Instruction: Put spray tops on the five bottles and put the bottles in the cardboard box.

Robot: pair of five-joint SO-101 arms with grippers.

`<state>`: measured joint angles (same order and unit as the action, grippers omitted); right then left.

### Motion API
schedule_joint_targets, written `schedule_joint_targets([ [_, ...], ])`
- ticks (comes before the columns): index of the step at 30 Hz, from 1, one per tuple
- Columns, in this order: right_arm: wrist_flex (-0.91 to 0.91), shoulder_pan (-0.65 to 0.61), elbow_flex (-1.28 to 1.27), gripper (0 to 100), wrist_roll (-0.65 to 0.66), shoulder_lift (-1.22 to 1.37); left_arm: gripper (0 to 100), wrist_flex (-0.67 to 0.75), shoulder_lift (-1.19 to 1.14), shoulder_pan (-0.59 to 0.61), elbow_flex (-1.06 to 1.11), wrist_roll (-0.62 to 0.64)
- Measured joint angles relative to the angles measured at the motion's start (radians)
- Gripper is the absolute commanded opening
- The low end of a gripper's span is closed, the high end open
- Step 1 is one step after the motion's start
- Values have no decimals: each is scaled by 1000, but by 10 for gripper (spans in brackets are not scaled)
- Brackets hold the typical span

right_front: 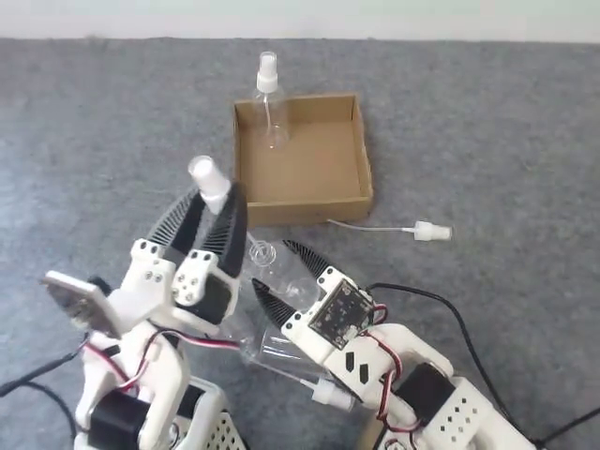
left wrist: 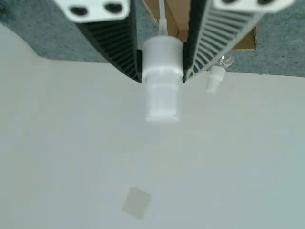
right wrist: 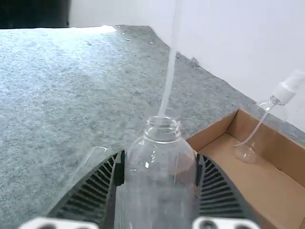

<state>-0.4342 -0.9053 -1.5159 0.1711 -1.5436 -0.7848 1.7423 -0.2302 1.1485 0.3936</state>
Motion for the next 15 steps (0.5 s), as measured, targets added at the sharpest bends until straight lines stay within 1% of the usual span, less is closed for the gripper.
schedule_joint_targets([
  [3, 0, -3, 0, 104, 0, 0, 12, -12, 0, -38, 2, -31],
  [6, 0, 9, -11, 104, 0, 0, 17, -12, -5, -38, 34, -37],
  [12, 0, 9, -21, 104, 0, 0, 155, -17, 0, -44, 38, -46],
  [15, 0, 8, -21, 104, 0, 0, 182, -43, 0, -44, 38, -49],
])
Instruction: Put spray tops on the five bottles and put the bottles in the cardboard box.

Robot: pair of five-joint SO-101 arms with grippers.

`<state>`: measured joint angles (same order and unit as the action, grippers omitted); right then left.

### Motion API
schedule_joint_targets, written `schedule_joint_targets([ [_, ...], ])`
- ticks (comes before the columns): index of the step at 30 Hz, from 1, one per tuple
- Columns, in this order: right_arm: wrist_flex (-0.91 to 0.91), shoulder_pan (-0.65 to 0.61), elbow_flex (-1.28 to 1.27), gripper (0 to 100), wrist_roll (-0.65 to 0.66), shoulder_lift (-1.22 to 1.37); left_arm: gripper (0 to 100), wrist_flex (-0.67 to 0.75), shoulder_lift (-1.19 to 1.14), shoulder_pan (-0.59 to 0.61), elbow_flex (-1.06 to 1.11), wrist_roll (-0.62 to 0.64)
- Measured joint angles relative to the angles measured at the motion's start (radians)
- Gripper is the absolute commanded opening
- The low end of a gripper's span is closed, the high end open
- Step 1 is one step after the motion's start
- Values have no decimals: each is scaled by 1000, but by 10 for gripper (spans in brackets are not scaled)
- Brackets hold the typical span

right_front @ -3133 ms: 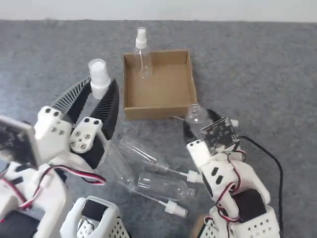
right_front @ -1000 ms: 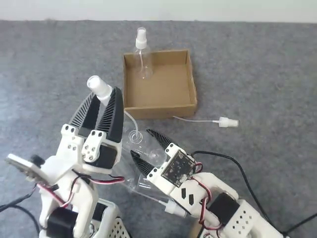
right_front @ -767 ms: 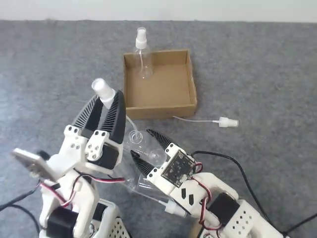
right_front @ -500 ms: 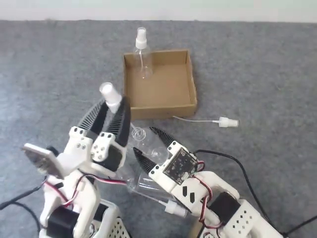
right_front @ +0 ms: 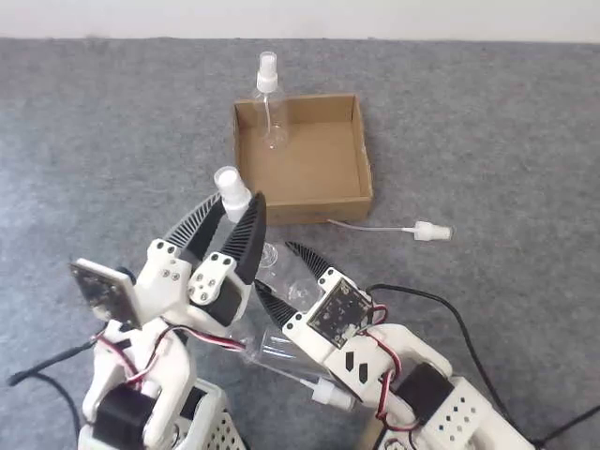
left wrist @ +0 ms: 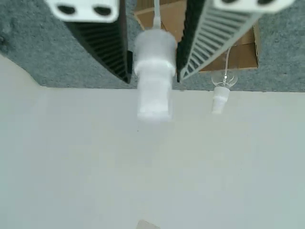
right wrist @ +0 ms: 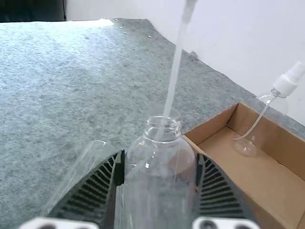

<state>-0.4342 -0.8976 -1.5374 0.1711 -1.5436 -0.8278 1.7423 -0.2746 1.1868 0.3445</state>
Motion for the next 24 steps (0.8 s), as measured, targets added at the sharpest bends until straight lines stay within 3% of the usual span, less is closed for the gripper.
schedule_joint_targets([
  [6, 0, 6, 0, 104, 2, 0, 220, -8, 0, 0, 0, 0],
  [15, 0, 6, 0, 104, 2, 0, 186, -8, 0, 6, -5, -8],
  [24, 0, 6, 0, 104, 2, 0, 145, -8, 0, 247, -80, -58],
])
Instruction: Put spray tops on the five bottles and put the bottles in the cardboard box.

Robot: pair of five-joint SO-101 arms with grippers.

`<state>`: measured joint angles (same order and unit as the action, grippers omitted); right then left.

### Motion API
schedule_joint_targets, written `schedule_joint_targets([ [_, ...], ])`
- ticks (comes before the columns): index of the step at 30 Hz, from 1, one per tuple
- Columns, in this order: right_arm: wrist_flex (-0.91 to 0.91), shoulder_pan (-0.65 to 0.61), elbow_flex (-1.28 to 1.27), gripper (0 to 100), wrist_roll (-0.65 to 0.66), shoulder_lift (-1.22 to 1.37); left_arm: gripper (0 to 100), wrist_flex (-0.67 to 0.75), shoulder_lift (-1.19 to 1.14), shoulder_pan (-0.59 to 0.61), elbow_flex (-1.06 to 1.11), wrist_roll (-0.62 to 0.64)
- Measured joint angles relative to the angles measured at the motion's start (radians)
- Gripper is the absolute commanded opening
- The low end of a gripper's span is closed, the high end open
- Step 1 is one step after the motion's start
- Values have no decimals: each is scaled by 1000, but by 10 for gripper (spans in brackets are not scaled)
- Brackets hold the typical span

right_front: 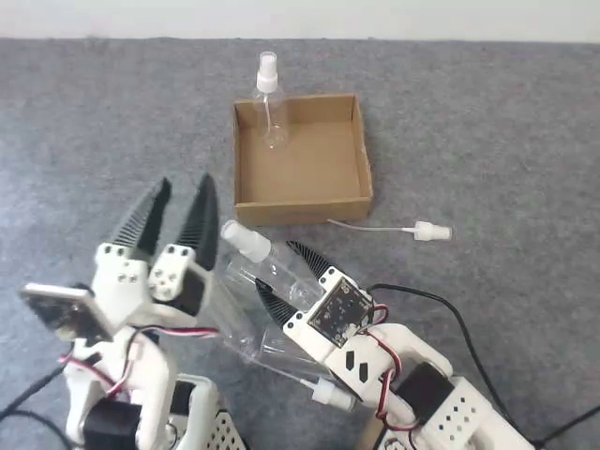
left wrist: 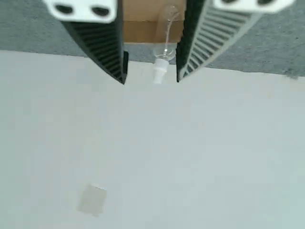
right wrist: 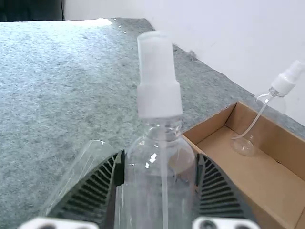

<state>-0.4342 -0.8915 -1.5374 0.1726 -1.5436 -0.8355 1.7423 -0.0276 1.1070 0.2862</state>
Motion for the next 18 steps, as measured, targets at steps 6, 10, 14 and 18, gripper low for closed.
schedule_joint_targets([
  [6, 0, 0, 0, 104, 0, 0, 145, 0, 0, 121, 52, -2],
  [10, 0, 0, 0, 104, 0, 0, 145, 0, 0, 143, 141, -2],
  [14, 0, 0, 0, 104, 0, 0, 145, 0, 0, 138, 222, -2],
  [18, 0, 0, 0, 104, 0, 0, 145, -2, -9, 107, 262, 2],
])
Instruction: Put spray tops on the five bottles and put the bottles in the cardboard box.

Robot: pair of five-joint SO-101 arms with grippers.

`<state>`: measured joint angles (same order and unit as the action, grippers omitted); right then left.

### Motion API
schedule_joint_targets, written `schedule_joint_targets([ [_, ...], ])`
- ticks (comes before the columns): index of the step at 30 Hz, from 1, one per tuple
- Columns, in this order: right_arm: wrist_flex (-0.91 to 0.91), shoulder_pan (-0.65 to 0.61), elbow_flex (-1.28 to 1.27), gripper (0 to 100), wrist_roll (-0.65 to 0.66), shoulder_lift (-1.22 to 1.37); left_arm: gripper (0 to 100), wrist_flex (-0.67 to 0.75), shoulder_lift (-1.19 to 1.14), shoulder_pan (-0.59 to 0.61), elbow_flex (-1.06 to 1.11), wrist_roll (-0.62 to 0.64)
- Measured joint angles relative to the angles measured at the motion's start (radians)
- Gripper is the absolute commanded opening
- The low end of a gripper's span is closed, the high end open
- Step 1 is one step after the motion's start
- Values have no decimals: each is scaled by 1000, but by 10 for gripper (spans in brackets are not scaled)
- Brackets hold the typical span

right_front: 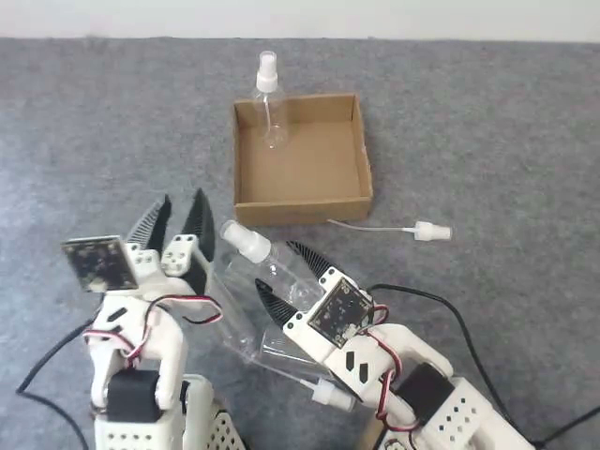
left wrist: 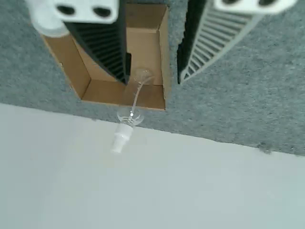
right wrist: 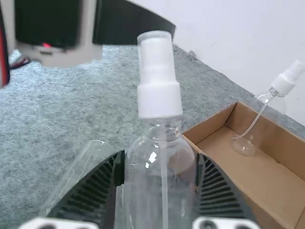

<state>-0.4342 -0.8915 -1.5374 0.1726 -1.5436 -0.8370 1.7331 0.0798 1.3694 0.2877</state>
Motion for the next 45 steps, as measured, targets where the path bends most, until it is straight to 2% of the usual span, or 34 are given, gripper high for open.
schedule_joint_targets([
  [11, 0, 2, 0, 103, 0, 0, 145, -43, 6, -213, 2, -95],
  [19, 0, 2, -2, 103, -2, 0, 144, -60, 14, -222, -2, -118],
  [26, 0, 2, -2, 103, -2, 0, 144, -84, 14, -127, -12, -132],
  [33, 0, 2, -2, 103, -2, 0, 144, -97, 14, -126, -12, -132],
  [37, 0, 2, -2, 103, -2, 0, 144, -118, 14, -190, -12, -127],
  [45, 0, 5, -2, 103, -2, 0, 144, -170, 15, -304, -17, -198],
])
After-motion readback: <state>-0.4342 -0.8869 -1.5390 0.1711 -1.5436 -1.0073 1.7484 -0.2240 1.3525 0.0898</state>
